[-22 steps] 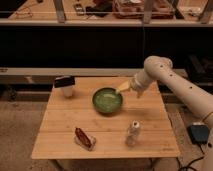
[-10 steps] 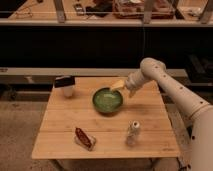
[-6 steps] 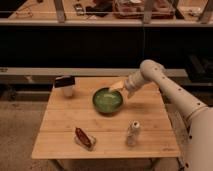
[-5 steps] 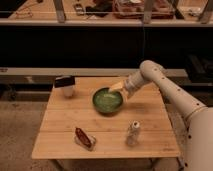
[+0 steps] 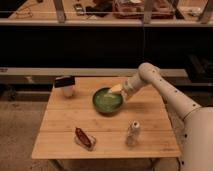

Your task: Drag the ceramic bowl in a circle

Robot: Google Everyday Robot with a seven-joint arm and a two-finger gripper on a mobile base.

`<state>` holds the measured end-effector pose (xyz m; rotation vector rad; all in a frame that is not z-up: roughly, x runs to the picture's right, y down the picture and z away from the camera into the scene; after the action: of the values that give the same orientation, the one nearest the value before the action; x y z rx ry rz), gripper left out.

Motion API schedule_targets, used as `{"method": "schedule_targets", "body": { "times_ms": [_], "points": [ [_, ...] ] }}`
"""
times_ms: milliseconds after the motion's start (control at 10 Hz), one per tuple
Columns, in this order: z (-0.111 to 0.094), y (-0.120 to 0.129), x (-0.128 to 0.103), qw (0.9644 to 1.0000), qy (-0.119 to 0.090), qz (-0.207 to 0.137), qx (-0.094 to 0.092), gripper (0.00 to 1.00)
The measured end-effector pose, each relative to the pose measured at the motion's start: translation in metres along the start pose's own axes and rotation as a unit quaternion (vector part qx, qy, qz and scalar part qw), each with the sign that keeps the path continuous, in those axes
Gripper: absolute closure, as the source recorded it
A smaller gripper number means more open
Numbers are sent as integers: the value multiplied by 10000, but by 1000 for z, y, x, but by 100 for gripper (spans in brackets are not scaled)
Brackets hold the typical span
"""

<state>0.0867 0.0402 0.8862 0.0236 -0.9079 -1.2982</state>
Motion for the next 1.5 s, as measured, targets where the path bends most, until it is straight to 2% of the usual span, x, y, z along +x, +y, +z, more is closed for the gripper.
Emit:
{"method": "schedule_targets", "body": {
  "times_ms": [400, 1000, 1500],
  "points": [
    [16, 0, 0, 10000, -88, -20, 37, 20],
    [23, 2, 4, 9998, -108, 59, 174, 20],
    [27, 10, 7, 9998, -107, 80, 111, 20]
  ]
}}
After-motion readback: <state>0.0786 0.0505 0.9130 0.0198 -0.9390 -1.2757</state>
